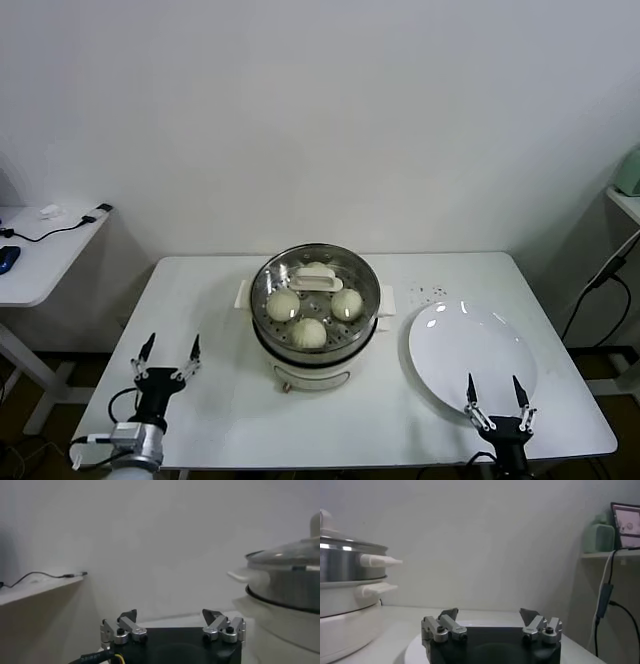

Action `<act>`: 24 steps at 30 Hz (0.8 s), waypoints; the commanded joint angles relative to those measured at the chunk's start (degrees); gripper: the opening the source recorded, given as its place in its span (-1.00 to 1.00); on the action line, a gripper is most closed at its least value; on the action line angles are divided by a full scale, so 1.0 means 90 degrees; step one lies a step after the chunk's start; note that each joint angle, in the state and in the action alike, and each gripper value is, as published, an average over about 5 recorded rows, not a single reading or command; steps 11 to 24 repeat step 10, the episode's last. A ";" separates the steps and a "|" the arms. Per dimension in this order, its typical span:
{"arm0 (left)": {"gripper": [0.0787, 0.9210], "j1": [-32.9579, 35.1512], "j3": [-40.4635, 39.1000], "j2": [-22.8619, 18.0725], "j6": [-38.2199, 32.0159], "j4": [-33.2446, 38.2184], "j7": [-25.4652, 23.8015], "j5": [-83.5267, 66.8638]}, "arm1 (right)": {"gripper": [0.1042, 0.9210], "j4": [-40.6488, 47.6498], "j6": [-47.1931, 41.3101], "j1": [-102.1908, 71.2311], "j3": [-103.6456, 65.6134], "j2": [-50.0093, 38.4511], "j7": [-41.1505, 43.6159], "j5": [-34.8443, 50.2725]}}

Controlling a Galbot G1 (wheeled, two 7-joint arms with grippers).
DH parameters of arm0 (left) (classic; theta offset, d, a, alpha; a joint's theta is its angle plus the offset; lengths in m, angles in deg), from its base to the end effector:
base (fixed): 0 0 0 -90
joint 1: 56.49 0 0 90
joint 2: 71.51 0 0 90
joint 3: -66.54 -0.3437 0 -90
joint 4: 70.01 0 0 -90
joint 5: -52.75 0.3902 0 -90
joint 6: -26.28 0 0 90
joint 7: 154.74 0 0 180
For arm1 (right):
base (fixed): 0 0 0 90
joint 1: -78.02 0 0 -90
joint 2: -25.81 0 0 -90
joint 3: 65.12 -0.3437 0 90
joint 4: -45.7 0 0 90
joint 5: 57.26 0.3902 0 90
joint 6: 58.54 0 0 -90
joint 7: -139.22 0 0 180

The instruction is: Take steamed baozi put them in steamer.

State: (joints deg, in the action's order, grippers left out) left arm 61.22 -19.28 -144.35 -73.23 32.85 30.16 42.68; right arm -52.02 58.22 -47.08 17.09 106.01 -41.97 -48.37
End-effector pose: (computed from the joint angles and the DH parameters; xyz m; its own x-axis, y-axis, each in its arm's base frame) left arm 0.2256 0.1023 -0.3865 -0.9953 -0.0652 0.0719 -0.0550 0.9893 0.1350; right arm 0.1535 -0.1012 -0.4478 -0.9945 0.1033 -0.0143 0.1041 0.9915 -0.0781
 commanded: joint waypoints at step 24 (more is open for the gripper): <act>0.77 0.0249 0.0045 -0.0080 -0.0522 -0.0345 0.0036 -0.0208 | 0.76 0.0016 0.0052 -0.0036 0.0009 -0.0010 0.0015 0.0056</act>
